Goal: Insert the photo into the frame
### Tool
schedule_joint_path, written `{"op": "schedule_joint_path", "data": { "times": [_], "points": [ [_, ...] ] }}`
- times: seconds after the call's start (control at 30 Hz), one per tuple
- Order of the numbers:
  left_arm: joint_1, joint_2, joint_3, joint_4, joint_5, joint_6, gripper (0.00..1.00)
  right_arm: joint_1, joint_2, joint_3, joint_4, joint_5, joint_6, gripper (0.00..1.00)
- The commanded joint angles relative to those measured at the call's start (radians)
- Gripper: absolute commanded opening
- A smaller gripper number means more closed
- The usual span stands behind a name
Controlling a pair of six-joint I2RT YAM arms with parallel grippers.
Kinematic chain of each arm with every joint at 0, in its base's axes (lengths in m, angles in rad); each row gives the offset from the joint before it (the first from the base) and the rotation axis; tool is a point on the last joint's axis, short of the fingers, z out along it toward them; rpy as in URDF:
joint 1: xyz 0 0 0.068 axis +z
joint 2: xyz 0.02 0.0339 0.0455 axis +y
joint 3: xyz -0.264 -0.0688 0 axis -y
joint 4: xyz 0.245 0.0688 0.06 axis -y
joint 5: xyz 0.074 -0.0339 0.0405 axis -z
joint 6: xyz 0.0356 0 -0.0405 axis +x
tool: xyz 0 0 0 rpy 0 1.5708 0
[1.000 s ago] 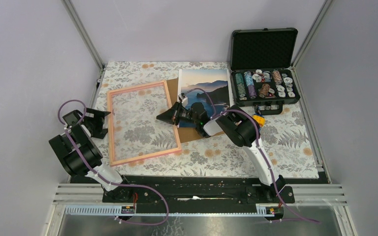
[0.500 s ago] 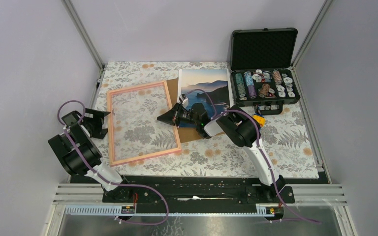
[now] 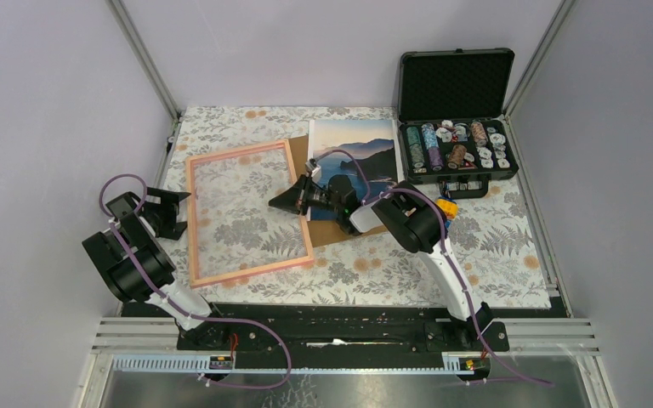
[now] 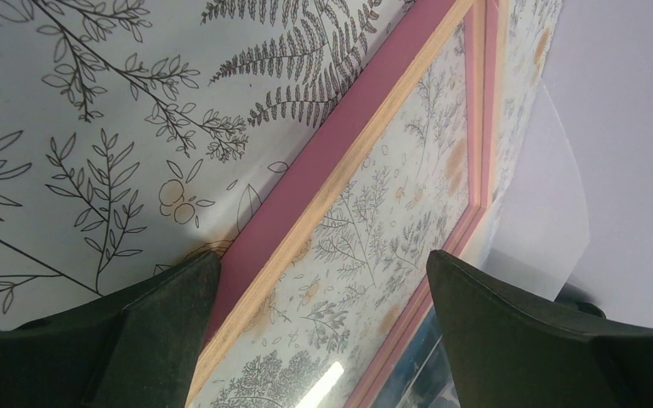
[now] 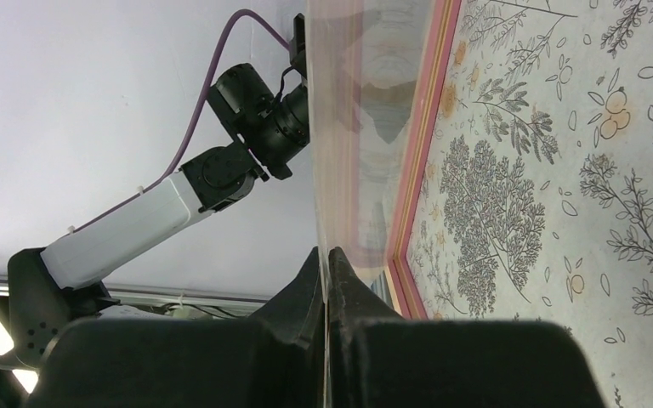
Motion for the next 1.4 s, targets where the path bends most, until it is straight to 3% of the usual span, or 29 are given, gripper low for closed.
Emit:
{"op": "schedule_joint_path", "data": {
  "times": [0.0, 0.3, 0.57, 0.87, 1.03, 1.27, 1.37],
  "points": [
    [-0.013, 0.052, -0.036, -0.09, -0.006, 0.013, 0.99, 0.008, 0.017, 0.028, 0.015, -0.088, -0.035, 0.0],
    [-0.012, 0.045, -0.042, -0.09, -0.006, 0.011, 0.99, 0.007, -0.031, 0.003, -0.185, -0.032, -0.152, 0.0],
    [-0.013, 0.034, -0.047, -0.09, -0.006, 0.009, 0.99, 0.01, -0.056, -0.009, -0.258, 0.005, -0.208, 0.0],
    [-0.013, 0.025, -0.048, -0.09, -0.009, 0.008, 0.99, 0.019, -0.134, -0.017, -0.412, 0.051, -0.315, 0.17],
    [-0.013, 0.013, -0.048, -0.091, -0.015, 0.01, 0.99, 0.024, -0.177, 0.012, -0.581, 0.086, -0.409, 0.28],
    [-0.013, -0.01, -0.038, -0.103, -0.041, 0.025, 0.99, 0.031, -0.204, 0.076, -0.779, 0.13, -0.526, 0.54],
    [-0.015, -0.024, -0.031, -0.12, -0.055, 0.035, 0.99, 0.033, -0.209, 0.108, -0.855, 0.154, -0.587, 0.61]
  ]
}}
